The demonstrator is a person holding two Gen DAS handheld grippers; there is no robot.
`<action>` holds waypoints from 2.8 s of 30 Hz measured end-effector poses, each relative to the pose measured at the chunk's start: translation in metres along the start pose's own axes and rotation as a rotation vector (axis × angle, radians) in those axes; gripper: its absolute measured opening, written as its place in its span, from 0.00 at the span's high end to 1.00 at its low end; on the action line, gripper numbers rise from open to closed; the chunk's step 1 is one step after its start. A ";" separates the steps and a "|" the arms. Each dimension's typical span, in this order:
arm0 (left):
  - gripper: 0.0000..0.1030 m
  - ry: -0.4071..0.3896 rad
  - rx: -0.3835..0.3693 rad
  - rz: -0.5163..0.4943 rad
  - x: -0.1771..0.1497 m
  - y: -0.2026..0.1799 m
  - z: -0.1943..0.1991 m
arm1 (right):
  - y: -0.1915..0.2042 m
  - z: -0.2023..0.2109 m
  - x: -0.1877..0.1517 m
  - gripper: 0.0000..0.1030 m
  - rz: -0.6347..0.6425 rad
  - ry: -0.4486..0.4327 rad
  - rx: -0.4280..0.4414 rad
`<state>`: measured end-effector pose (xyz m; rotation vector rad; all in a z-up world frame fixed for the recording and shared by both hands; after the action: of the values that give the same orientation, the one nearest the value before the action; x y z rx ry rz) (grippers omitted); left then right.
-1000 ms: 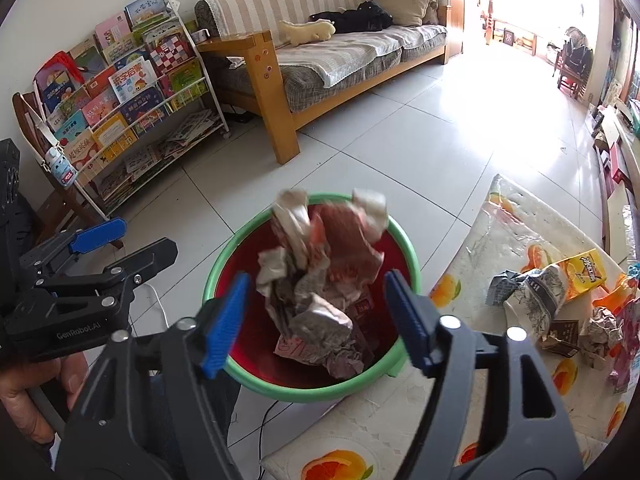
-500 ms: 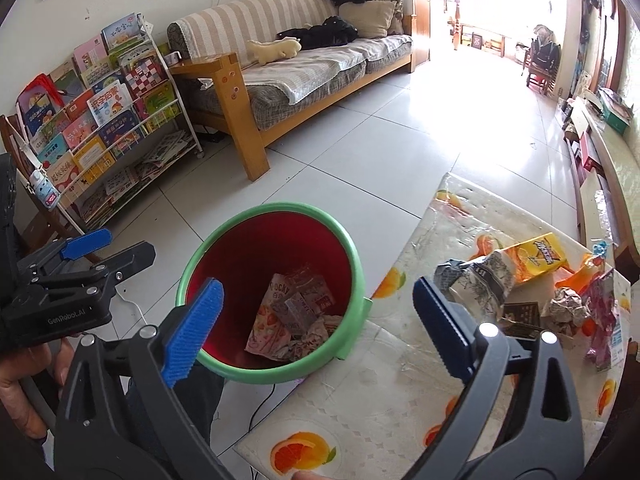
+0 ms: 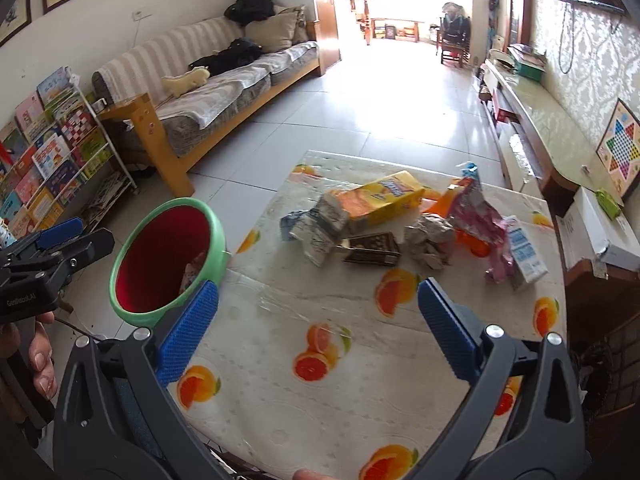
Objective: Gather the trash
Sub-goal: 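Grasp the white patterned paper cup with the left tool while the right tool grasps the white milk box, then lift the paper cup and milk box and carry them over the red bin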
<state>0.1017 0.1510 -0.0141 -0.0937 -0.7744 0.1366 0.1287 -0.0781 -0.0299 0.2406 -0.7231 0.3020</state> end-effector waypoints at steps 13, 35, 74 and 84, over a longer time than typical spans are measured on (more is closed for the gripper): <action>0.08 0.049 -0.065 -0.124 0.013 -0.088 -0.036 | -0.106 0.042 -0.020 0.05 -0.132 -0.063 -0.140; 0.08 0.200 0.005 -0.175 0.031 -0.111 -0.172 | -0.216 -0.047 -0.004 0.05 -0.202 0.055 -0.218; 0.42 0.269 0.097 -0.240 0.021 -0.109 -0.256 | -0.256 -0.163 -0.025 0.45 -0.177 0.221 -0.181; 0.43 0.200 0.060 -0.186 0.026 -0.095 -0.214 | -0.257 -0.121 -0.025 0.51 -0.211 0.166 -0.218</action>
<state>0.2787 0.0540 -0.1358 0.0222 -0.5755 -0.0263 0.2758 -0.2833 -0.1634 0.0824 -0.5559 0.0403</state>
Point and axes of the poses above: each gripper's, at about its wrist camera, not at the fingertips, and z roughly against the way its jaws point, y to its left, x to its top, the point moved 1 cm from there along -z, roughly the way its jaws point, and after that the axes turned 2 degrees about z, right-handed, at the moved point
